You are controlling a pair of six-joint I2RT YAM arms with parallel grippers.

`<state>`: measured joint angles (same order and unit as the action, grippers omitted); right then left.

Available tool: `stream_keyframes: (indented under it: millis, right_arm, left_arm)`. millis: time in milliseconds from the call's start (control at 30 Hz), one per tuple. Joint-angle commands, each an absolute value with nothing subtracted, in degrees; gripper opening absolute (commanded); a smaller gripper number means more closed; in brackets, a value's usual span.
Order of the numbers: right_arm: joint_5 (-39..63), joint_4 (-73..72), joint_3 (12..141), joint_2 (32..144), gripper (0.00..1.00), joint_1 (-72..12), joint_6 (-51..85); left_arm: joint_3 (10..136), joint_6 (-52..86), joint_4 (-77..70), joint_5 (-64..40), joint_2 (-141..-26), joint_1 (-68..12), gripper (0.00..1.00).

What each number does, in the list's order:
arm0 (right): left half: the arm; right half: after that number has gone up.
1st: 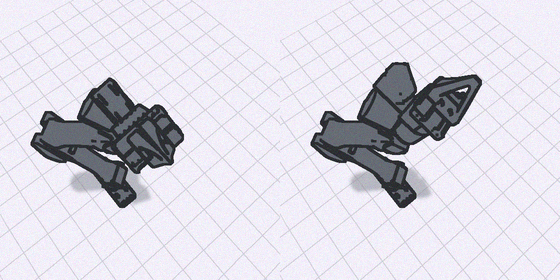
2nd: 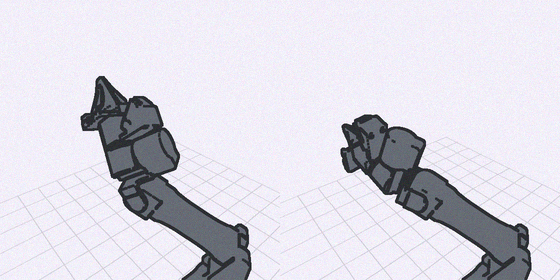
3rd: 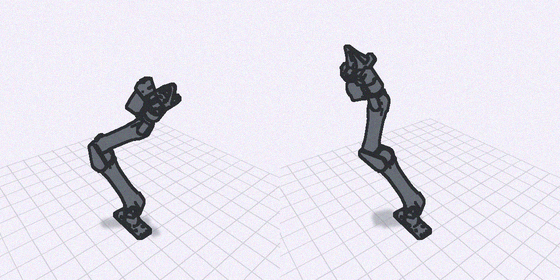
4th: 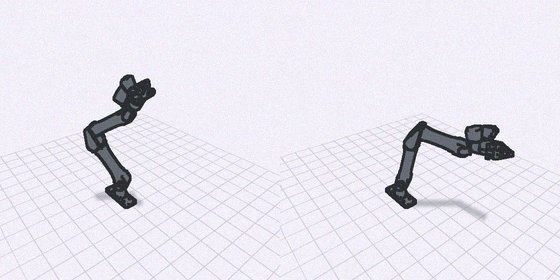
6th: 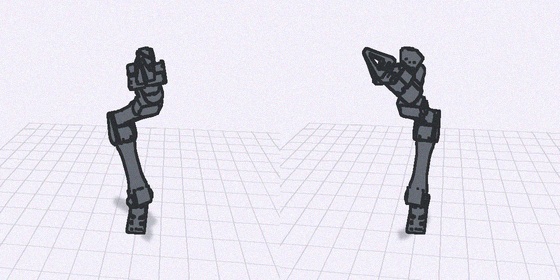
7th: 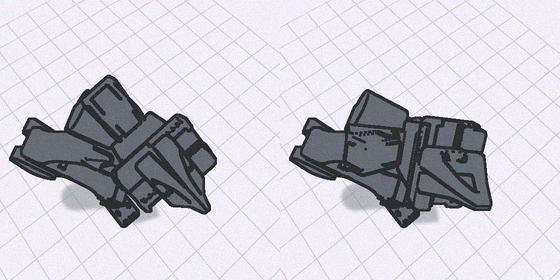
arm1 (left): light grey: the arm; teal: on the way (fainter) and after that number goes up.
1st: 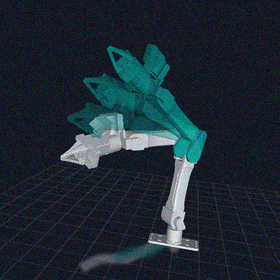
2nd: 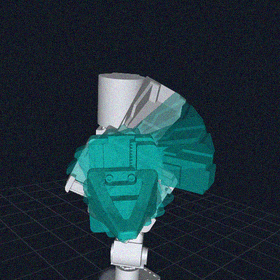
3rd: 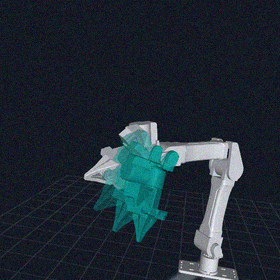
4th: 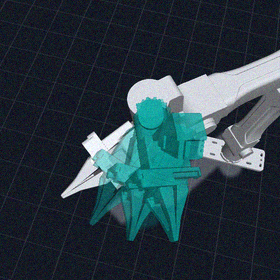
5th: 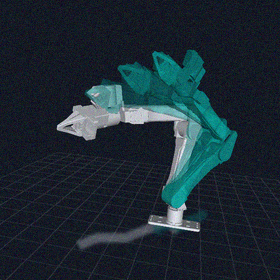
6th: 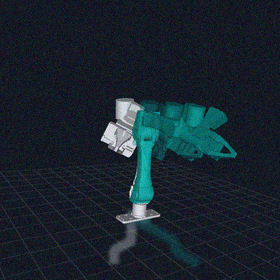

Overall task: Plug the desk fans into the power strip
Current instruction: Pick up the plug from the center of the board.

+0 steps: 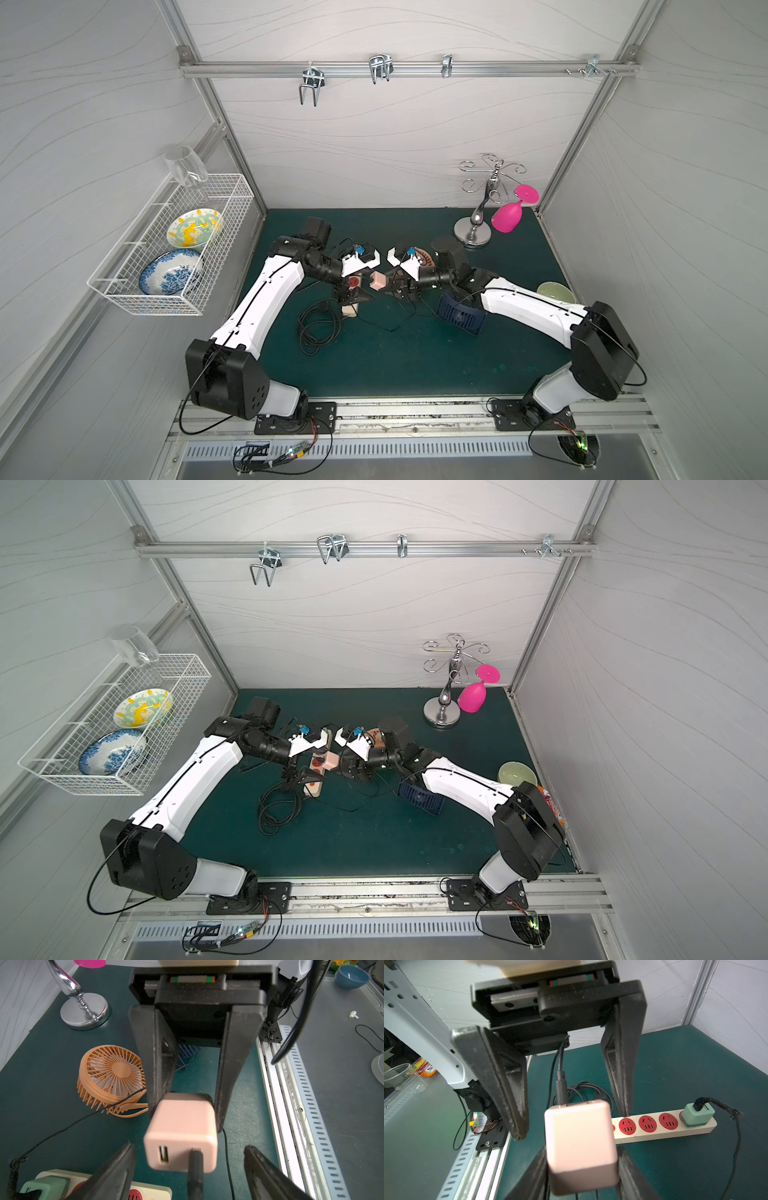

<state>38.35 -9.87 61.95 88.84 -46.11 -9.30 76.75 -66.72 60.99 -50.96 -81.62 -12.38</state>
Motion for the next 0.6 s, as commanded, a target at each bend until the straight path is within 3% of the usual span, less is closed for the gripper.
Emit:
stream_keyframes:
  millis: [0,400,567]
  right_arm:
    - [40.02,-12.10,62.19,89.57,0.18,-46.52,-7.78]
    - [40.43,-12.87,61.33,90.03,0.17,-46.85,-6.64]
    - [40.14,-14.41,60.42,89.74,0.16,-46.93,-6.58]
  left_arm:
    - [80.27,-66.93,62.29,-51.36,-82.57,-12.90,0.80]
    - [80.90,-66.05,61.95,-52.62,-83.69,-13.36,0.56]
    - [80.95,-65.52,61.92,-52.65,-84.29,-13.62,0.39]
